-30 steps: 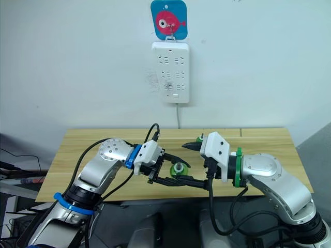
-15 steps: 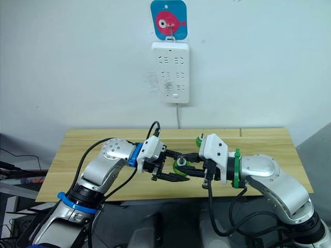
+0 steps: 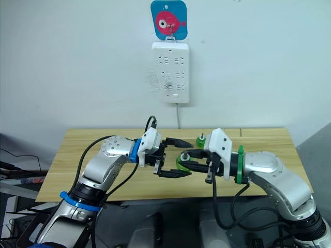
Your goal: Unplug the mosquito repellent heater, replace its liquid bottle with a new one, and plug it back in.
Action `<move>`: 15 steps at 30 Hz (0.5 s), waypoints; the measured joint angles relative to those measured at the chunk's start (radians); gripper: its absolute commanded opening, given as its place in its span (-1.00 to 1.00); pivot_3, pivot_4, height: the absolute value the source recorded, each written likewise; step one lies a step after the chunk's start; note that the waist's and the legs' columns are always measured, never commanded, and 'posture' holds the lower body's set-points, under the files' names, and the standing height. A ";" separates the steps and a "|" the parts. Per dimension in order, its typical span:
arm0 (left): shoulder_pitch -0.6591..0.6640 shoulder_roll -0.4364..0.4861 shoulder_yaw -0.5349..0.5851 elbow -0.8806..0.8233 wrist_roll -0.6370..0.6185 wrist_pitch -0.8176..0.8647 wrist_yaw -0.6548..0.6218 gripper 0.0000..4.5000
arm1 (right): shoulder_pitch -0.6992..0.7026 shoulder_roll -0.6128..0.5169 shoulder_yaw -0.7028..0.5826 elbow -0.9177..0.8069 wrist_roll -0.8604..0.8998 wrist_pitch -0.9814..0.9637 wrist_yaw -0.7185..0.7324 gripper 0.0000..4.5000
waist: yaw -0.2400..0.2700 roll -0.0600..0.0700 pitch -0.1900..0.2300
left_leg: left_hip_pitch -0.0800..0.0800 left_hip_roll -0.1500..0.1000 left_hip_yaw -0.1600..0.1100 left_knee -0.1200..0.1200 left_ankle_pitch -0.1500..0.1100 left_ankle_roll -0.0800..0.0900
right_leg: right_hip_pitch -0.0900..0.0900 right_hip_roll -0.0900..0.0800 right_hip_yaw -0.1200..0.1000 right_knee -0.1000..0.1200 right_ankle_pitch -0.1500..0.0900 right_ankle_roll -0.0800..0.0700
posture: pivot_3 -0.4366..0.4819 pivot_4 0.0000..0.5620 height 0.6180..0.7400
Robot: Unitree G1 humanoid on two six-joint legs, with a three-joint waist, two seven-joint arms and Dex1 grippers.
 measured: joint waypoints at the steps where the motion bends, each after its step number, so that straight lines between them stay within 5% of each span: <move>1: 0.001 0.000 0.008 0.000 -0.017 0.040 0.012 1.00 | -0.001 0.014 -0.033 0.004 0.031 0.019 -0.017 -0.63 | 0.000 0.000 0.000 | 0.000 0.000 0.000 0.000 0.000 0.000 | 0.000 0.000 0.000 0.000 0.000 0.000 | -0.39 -0.29 1.00; 8: 0.017 -0.063 0.117 -0.069 -0.273 0.490 0.172 1.00 | -0.013 0.124 -0.284 0.079 0.436 0.182 -0.307 -0.63 | 0.000 0.000 0.000 | 0.000 0.000 -0.001 0.001 0.000 0.000 | 0.000 0.000 -0.001 0.000 0.000 0.000 | -0.41 -0.30 1.00; 15: -0.053 -0.189 0.343 -0.083 -0.631 0.896 0.455 1.00 | 0.020 0.185 -0.353 0.146 0.870 0.167 -0.657 -0.63 | -0.009 0.002 -0.001 | 0.000 0.000 -0.001 0.000 0.000 0.000 | 0.000 0.000 0.000 0.001 0.000 0.000 | -0.39 -0.29 1.00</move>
